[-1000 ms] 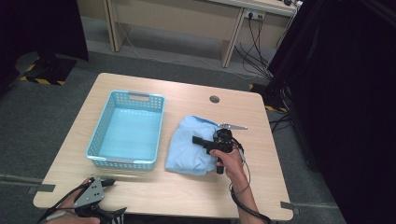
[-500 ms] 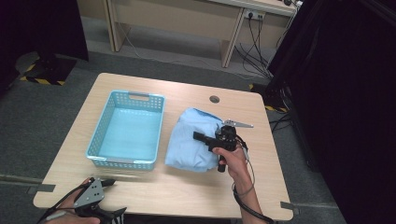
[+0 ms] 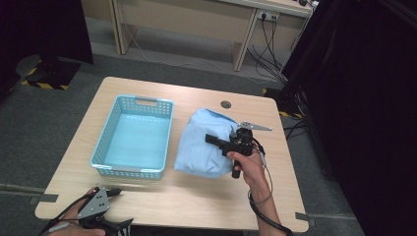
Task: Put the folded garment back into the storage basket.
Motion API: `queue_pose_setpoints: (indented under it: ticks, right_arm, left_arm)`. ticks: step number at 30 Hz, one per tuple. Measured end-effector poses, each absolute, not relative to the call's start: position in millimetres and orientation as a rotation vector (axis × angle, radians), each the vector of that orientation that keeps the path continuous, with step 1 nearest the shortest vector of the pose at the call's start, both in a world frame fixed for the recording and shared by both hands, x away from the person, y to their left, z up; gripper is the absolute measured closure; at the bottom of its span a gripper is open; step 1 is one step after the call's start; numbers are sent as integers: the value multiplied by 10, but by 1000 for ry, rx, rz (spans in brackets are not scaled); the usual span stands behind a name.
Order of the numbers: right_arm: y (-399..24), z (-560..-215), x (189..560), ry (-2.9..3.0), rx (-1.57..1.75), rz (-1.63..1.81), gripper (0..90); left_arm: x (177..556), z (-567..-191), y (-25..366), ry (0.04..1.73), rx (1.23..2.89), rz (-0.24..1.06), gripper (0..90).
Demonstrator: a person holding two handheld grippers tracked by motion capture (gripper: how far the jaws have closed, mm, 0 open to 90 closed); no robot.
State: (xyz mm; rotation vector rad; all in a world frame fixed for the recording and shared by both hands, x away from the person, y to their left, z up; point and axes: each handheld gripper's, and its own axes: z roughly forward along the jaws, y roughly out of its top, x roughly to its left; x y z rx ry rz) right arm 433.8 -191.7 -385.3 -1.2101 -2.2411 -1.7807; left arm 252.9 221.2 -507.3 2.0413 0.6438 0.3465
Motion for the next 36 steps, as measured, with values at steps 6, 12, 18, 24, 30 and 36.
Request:
queue_pose_setpoints:
  ticks: [6, 12, 18, 24, 30, 36]
  right_arm:
    - [-1860, -3725, 4342, -2243, -1171, -1796, 736]
    - [-1790, -3635, 4354, -2242, -1142, -1806, 737]
    - [-1706, -3575, 4366, -2247, -1116, -1807, 736]
    - [-1637, -3522, 4390, -2240, -1102, -1811, 737]
    - [-1572, -3463, 4406, -2238, -1083, -1815, 737]
    - [-1476, -3398, 4426, -2234, -1066, -1817, 736]
  left_arm:
    - [2529, -5073, 2212, 644, 2042, 346, 0]
    - [2529, -5073, 2213, 643, 2041, 346, 0]
    - [2528, -5073, 2213, 643, 2041, 346, 0]
    - [2529, -5074, 2212, 643, 2040, 346, 0]
    - [2528, -5074, 2212, 644, 2040, 347, 0]
    - [2529, -5073, 2212, 643, 2041, 347, 0]
